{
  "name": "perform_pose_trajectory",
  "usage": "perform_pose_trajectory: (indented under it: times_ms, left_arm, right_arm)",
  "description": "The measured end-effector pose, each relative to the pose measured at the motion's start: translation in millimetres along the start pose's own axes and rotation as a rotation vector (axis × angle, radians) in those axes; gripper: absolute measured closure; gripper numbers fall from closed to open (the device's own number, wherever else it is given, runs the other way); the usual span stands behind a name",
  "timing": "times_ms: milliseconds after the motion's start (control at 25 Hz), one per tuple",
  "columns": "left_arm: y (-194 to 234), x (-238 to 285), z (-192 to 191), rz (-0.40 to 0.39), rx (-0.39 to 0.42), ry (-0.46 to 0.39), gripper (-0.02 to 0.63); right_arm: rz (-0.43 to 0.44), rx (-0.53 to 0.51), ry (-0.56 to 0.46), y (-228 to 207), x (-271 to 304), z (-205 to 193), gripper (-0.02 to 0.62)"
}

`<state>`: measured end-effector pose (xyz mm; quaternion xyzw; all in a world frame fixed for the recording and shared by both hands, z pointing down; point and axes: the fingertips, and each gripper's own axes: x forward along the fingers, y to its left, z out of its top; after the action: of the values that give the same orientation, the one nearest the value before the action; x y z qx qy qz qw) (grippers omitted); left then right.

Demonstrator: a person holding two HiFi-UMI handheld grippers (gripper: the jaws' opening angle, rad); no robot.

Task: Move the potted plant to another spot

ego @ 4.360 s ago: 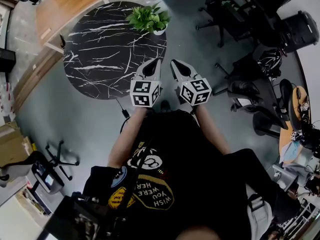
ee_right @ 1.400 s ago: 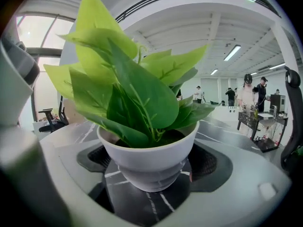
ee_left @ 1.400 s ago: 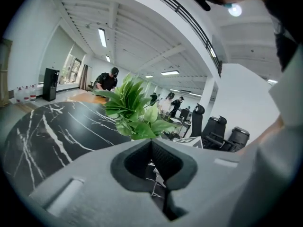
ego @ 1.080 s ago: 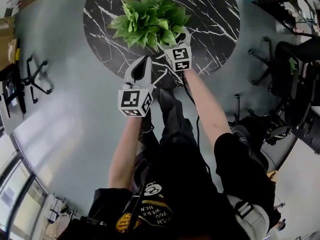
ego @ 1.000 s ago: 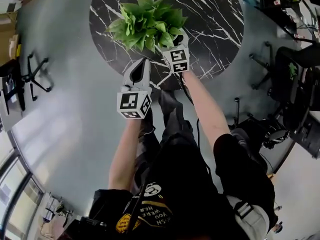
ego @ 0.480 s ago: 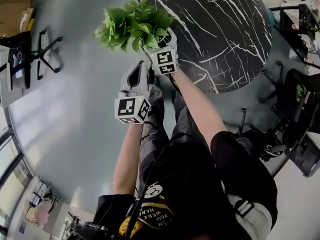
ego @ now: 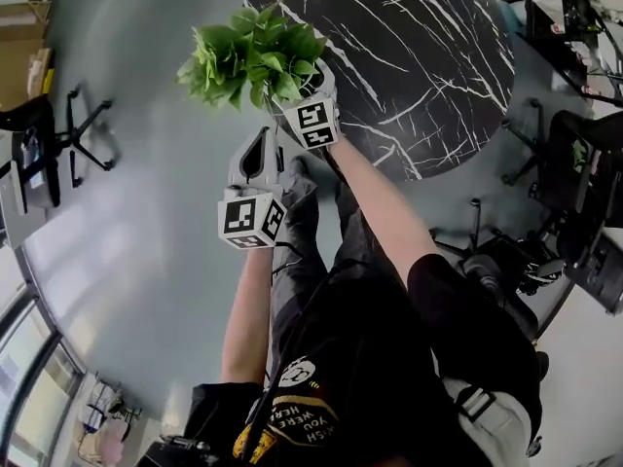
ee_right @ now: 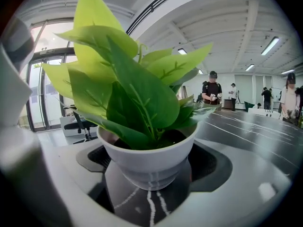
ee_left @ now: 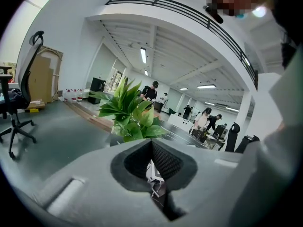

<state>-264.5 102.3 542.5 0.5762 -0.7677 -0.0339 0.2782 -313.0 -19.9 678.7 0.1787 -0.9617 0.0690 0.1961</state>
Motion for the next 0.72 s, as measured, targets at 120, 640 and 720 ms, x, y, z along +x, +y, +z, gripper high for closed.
perform_pose_trajectory:
  times_ms: [120,640,720]
  left_arm:
    - [-22,16,-4,-0.027,0.009,0.021,0.603]
    - [-166,160,-20,-0.2,0.202,0.095,0.603]
    - [-190,187,-23,-0.226,0.219,0.1,0.603]
  right_arm:
    - [-0.034,0.015,0.001,-41,-10,-3,0.089]
    - [-0.267,0.073,-0.007,-304,-100,-20,0.091]
    - [-0.302,0.08,-0.003,-341,-116,-26,0.092]
